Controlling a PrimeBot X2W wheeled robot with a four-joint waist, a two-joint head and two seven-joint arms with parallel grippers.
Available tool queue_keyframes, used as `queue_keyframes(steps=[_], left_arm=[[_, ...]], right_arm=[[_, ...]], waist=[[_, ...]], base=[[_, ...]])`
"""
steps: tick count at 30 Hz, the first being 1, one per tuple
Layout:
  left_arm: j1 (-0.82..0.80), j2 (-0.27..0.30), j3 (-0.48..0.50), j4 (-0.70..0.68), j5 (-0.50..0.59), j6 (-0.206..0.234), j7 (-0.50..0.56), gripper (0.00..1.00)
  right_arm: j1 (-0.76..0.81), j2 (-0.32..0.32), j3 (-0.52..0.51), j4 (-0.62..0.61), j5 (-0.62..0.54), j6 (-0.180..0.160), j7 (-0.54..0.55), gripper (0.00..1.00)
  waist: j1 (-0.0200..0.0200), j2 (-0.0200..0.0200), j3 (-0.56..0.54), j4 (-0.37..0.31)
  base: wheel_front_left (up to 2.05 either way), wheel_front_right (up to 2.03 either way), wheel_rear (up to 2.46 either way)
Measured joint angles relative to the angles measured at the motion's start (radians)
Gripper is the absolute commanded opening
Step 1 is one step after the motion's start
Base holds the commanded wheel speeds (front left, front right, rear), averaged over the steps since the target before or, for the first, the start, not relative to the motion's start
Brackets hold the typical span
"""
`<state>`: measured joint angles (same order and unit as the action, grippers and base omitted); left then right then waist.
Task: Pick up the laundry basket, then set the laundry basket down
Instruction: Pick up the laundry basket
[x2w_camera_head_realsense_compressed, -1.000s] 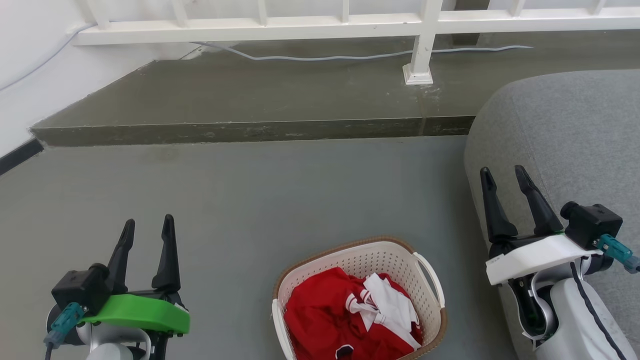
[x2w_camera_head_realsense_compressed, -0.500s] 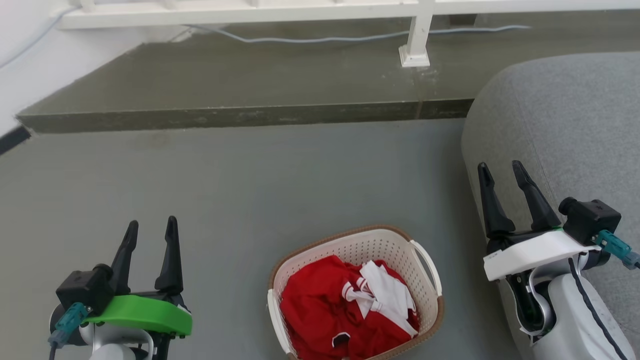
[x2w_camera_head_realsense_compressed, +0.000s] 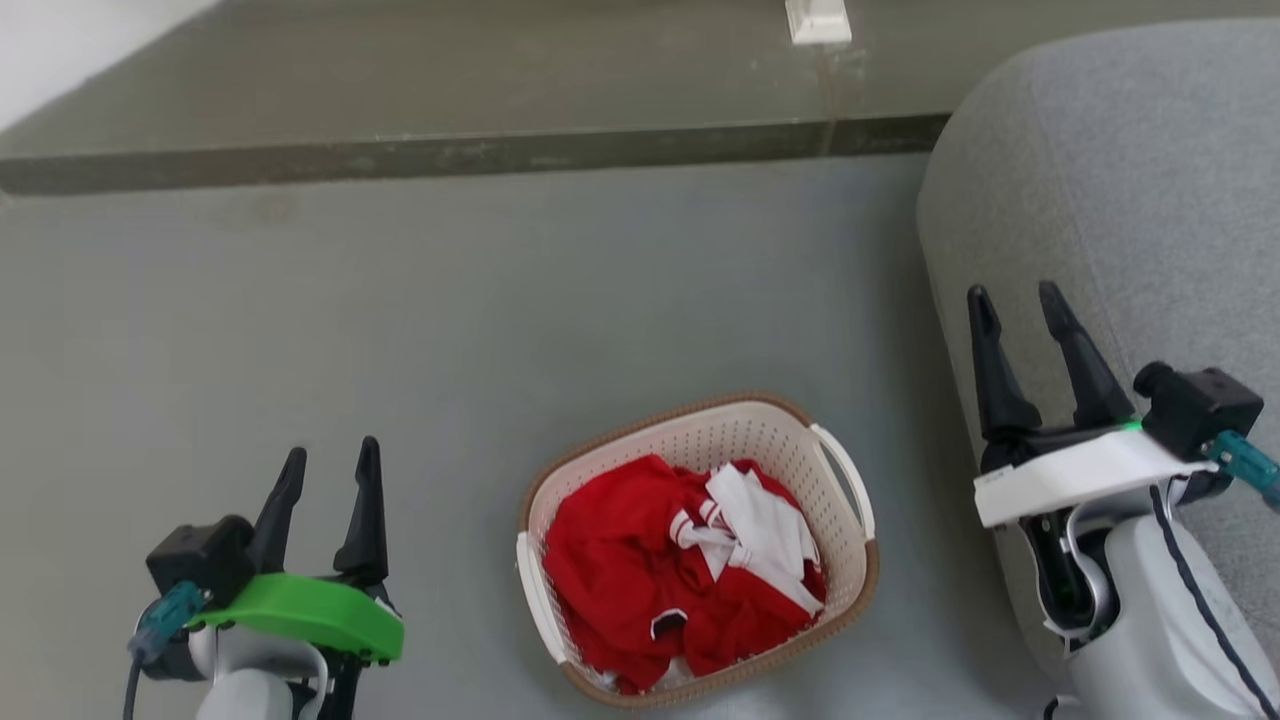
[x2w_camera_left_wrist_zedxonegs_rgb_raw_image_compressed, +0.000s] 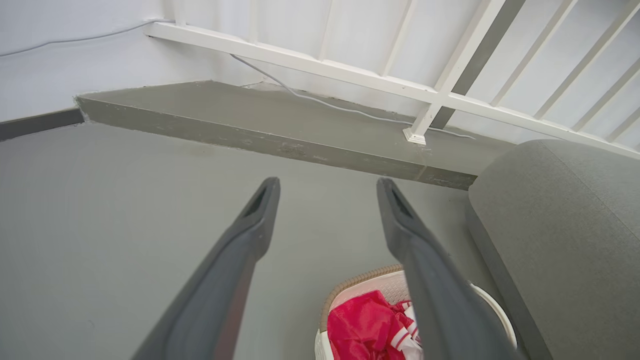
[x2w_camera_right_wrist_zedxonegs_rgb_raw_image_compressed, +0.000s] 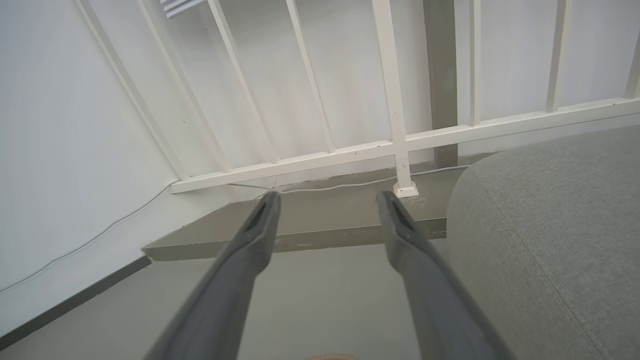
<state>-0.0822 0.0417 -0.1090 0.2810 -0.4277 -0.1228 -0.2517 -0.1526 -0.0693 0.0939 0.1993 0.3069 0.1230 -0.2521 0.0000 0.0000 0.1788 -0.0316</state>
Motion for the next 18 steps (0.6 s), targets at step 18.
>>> queue_keyframes(steps=[18], left_arm=[[-0.230,-0.005,-0.103,0.297,-0.140,-0.002,0.076,1.00]], right_arm=[[-0.135,0.003,0.000,-0.041,-0.009,0.000,0.000,1.00]], waist=[[0.0001,0.0000,0.231,-0.020]], base=[[0.00,0.00,0.00]])
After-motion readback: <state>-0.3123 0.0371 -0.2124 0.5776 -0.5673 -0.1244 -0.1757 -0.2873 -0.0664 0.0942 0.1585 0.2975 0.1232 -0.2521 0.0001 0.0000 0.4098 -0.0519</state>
